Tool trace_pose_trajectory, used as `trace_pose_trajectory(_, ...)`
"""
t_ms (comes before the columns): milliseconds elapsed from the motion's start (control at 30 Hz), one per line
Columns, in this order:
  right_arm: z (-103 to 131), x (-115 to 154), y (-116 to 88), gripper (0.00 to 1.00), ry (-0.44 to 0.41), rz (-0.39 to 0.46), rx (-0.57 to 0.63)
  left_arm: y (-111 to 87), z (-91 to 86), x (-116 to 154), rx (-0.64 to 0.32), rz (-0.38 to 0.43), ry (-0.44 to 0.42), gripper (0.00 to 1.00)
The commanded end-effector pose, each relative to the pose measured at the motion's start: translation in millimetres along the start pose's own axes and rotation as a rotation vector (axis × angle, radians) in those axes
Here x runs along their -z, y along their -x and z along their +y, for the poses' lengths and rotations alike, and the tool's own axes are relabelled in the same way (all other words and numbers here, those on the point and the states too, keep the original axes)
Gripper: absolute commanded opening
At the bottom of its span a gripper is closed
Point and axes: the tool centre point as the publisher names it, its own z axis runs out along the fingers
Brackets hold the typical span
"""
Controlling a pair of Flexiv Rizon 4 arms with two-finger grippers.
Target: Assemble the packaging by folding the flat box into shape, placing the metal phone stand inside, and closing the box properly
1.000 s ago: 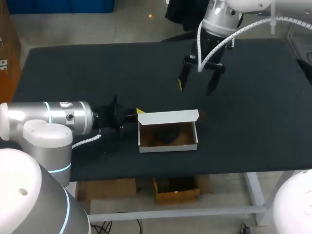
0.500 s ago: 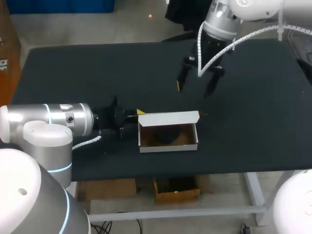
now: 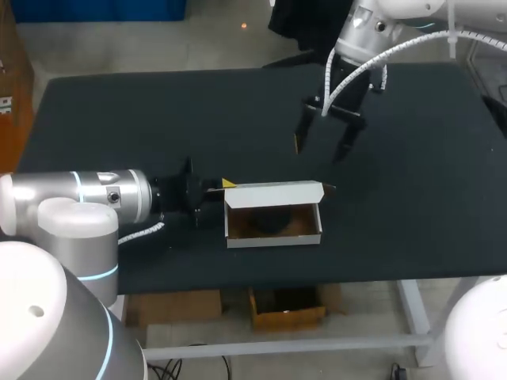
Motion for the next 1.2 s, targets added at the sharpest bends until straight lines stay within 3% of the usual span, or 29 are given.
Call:
trace_pose_trajectory(33,2.4,-3.9,2.3,0.51,-0.044,0.003,-0.022,-5.0,0.5,-1.8,-0.004,-0.017,0.006,0.00)
trace_pose_trajectory(933,-11.9,-38.6,14.0,0.46,-0.095,0.013,-0.016,-8.6,0.2,-1.5,-0.045,-0.043,0.006,0.00)
trace_pose_trajectory(1100,-14.7,-43.1,16.8,0.44,-0.103,0.018,-0.015,-9.0,-0.2,0.4,-0.046,-0.048,0.007,0.06)
trace_pose_trajectory(1167,-15.9,-44.1,17.6,0.44,-0.104,0.017,-0.017,-8.6,-0.5,1.4,-0.046,-0.052,0.007,0.13)
trace_pose_trajectory(1200,-16.3,-44.6,17.8,0.44,-0.105,0.016,-0.018,-8.5,-0.8,1.9,-0.046,-0.054,0.006,0.21)
